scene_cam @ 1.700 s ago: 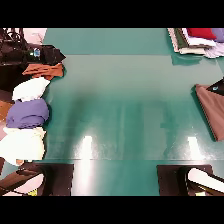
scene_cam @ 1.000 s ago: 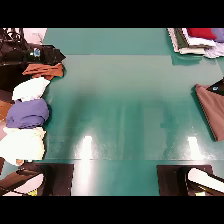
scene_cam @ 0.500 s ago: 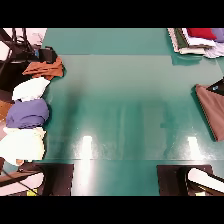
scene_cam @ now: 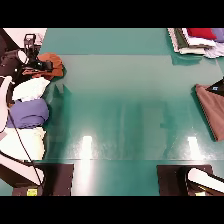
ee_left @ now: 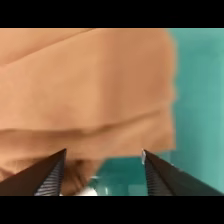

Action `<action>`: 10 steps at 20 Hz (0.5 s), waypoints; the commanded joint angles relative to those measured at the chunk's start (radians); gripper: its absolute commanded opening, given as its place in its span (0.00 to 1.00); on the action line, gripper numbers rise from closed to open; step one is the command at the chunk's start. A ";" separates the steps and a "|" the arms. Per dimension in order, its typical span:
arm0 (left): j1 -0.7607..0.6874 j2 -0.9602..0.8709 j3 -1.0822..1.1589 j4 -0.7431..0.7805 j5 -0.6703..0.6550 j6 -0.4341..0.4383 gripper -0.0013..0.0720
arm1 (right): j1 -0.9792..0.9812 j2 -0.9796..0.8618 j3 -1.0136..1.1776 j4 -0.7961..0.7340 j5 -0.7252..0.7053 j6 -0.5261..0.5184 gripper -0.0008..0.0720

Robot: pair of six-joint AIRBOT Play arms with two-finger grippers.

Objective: Fold the shirts.

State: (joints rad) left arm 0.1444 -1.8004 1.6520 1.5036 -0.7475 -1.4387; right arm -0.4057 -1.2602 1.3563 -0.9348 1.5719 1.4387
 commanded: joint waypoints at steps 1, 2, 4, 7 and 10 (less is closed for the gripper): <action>0.008 -0.105 0.056 0.014 0.011 -0.002 0.82 | 0.001 0.000 0.000 0.000 0.002 0.000 0.03; 0.008 -0.116 0.056 0.022 0.015 -0.002 0.82 | 0.001 0.000 0.000 0.000 -0.001 0.000 0.03; 0.008 -0.123 0.056 0.038 0.016 -0.001 0.58 | 0.001 0.000 0.000 0.000 -0.002 0.000 0.03; 0.008 -0.122 0.087 0.042 -0.018 -0.002 0.05 | 0.001 0.000 0.000 0.000 -0.002 0.000 0.03; 0.008 -0.099 0.229 -0.045 -0.174 -0.002 0.05 | 0.000 0.001 0.001 0.001 -0.018 0.000 0.03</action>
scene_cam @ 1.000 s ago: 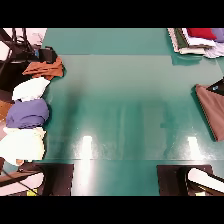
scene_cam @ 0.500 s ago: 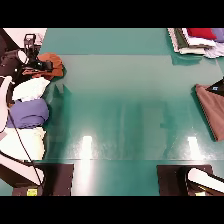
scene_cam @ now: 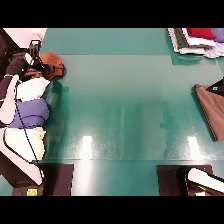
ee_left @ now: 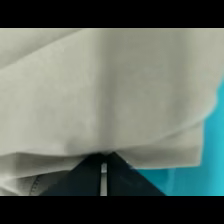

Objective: Fold the shirts.

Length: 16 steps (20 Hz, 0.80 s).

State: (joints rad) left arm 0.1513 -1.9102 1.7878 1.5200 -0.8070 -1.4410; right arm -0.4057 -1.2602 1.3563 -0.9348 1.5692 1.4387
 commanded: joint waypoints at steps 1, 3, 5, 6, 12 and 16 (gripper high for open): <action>-0.001 0.035 0.162 -0.097 -0.167 0.002 0.05 | 0.000 0.000 0.008 0.002 -0.039 0.001 0.03; -0.023 0.119 0.280 -0.103 -0.234 0.013 0.05 | 0.001 0.000 0.057 0.014 -0.053 0.001 0.03; -0.057 0.267 0.304 -0.106 -0.224 0.033 0.05 | 0.000 0.000 0.137 0.067 -0.058 0.001 0.03; -0.080 0.343 0.303 -0.113 -0.228 0.036 0.05 | 0.001 0.000 0.180 0.090 -0.063 0.001 0.03; -0.290 0.730 0.301 -0.153 -0.286 0.089 0.05 | 0.001 0.000 0.425 0.167 -0.106 0.001 0.03; -0.436 0.780 0.245 -0.156 -0.433 0.051 0.05 | 0.001 0.000 0.531 0.169 -0.077 0.001 0.03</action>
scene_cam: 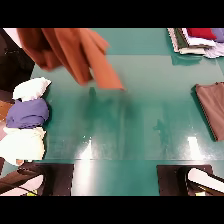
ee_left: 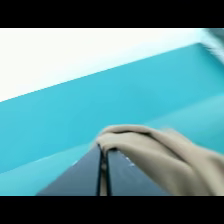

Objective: Fold the shirts.

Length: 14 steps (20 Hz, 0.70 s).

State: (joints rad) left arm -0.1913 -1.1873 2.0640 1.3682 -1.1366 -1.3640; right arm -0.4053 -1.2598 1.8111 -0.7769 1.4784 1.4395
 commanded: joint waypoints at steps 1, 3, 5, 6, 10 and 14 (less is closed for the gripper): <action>-0.129 0.055 -0.086 -0.006 -0.135 -0.064 0.05 | 0.000 0.000 0.090 0.013 0.022 0.000 0.03; -0.198 0.055 -0.248 -0.032 -0.120 -0.080 0.05 | 0.000 0.000 0.100 0.026 0.034 0.000 0.03; -0.258 0.055 -0.445 -0.076 -0.016 -0.079 0.05 | 0.000 0.000 0.098 0.025 0.045 0.000 0.03; -0.279 0.055 -0.541 -0.099 0.063 -0.078 0.05 | 0.000 0.000 0.098 0.025 0.053 0.000 0.03; -0.295 -0.012 -0.766 -0.190 0.267 -0.087 0.82 | 0.000 0.000 0.098 0.025 0.071 0.000 0.03; -0.179 -0.039 -0.728 -0.167 0.103 -0.072 0.85 | 0.000 0.000 0.098 0.024 0.093 0.000 0.03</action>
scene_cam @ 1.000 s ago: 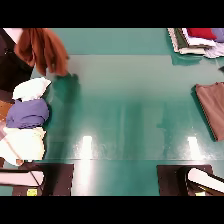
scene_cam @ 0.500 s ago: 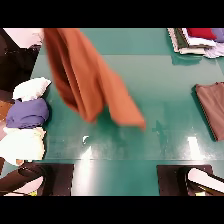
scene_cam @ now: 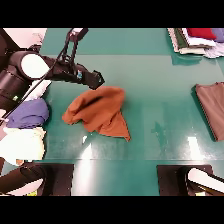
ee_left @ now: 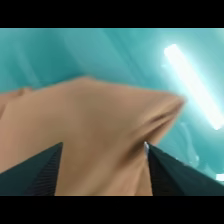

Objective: Fold the shirts.

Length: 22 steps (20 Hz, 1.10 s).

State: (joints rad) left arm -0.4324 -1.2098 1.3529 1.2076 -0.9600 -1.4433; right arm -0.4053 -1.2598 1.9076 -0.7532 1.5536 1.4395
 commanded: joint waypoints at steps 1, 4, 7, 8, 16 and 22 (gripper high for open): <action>0.117 -0.006 -0.006 -0.005 -0.135 0.011 0.85 | 0.000 0.000 0.002 0.001 0.022 0.000 0.03; 0.297 0.033 -0.017 0.001 -0.280 0.039 0.85 | 0.000 0.000 0.002 0.000 0.048 0.000 0.03; 0.410 0.043 -0.127 -0.001 -0.344 0.068 0.85 | 0.000 0.000 0.002 0.000 0.045 0.000 0.03; 0.435 0.043 -0.194 -0.004 -0.334 0.077 0.85 | 0.001 0.000 0.002 0.000 0.043 0.000 0.03; 0.527 0.021 -0.595 -0.246 -0.063 0.272 0.85 | 0.086 -0.031 0.002 -0.006 0.044 0.000 0.03; 0.528 -0.055 -0.594 -0.281 -0.014 0.272 0.22 | 0.190 -0.103 0.002 -0.009 0.055 0.000 0.03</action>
State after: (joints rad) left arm 0.0910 -1.2423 0.7704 0.9569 -1.0149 -1.1870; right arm -0.2581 -1.3331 1.9083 -0.7609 1.6024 1.4391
